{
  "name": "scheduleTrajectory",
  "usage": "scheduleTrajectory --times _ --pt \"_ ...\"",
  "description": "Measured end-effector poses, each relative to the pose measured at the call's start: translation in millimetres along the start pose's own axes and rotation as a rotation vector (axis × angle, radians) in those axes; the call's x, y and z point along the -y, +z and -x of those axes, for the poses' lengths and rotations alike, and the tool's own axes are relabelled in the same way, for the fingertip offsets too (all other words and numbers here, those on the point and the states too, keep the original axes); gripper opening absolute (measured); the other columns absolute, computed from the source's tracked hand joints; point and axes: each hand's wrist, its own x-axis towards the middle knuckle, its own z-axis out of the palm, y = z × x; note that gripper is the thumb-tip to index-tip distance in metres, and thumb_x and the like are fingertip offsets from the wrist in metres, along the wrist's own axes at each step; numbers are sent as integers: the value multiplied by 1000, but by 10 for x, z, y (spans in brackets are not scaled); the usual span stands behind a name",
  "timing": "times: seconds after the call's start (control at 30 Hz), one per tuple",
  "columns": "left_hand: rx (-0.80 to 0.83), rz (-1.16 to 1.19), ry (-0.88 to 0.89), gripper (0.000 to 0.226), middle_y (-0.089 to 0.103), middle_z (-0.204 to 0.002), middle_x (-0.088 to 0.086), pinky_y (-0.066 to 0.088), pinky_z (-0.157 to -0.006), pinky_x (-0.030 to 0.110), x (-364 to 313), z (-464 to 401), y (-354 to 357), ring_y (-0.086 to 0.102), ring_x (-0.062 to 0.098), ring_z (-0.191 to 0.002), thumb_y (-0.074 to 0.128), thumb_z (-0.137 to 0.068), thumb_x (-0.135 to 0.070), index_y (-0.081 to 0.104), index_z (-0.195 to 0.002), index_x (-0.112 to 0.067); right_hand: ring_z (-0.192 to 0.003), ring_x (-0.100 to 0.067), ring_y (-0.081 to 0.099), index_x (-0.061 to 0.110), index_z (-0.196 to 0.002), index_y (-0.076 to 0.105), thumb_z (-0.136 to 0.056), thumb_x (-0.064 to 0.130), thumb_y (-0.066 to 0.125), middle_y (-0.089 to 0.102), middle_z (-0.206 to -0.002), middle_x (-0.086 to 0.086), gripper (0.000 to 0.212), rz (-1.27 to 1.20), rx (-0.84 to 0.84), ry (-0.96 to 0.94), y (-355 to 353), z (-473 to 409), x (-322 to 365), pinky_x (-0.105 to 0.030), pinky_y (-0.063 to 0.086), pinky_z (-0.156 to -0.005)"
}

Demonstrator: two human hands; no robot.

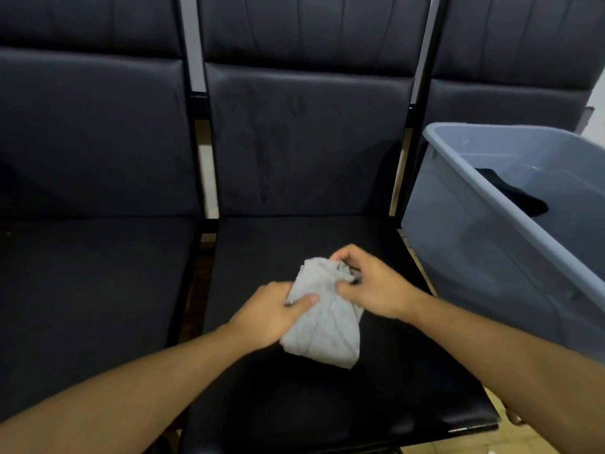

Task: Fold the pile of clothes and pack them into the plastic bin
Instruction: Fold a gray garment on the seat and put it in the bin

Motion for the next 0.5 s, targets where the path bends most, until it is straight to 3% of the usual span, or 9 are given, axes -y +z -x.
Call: scheduleTrajectory --times 0.13,0.27,0.4,0.5 --pt "-117 -79 -231 34 71 -89 -2 60 -77 40 42 -482 100 70 14 -80 54 -96 -53 65 -92 -21 -97 -5 63 28 -128 54 -92 30 71 60 -111 10 40 140 -157 127 18 -419 -245 -17 50 -78" --pt "-193 -278 -302 33 66 -97 0 57 -78 39 74 -690 295 65 18 -86 50 -98 -51 60 -101 -20 -97 -13 63 27 -129 54 -91 37 71 62 -114 2 42 252 -217 286 128 -619 -509 -32 56 -85" --pt "-382 -395 -195 31 50 -121 -2 52 -89 36 64 -719 475 53 17 -110 50 -100 -44 57 -121 -22 -124 -23 50 24 -135 52 -96 37 61 53 -135 -3 42 531 -322 356 188 -581 -646 -40 46 -103" --pt "-565 -428 56 21 51 -116 -7 50 -89 33 -12 -646 563 51 12 -104 46 -102 -34 60 -113 -24 -136 -20 43 20 -137 54 -100 23 52 49 -146 -1 37 561 -518 134 281 -387 -646 -35 35 -114"
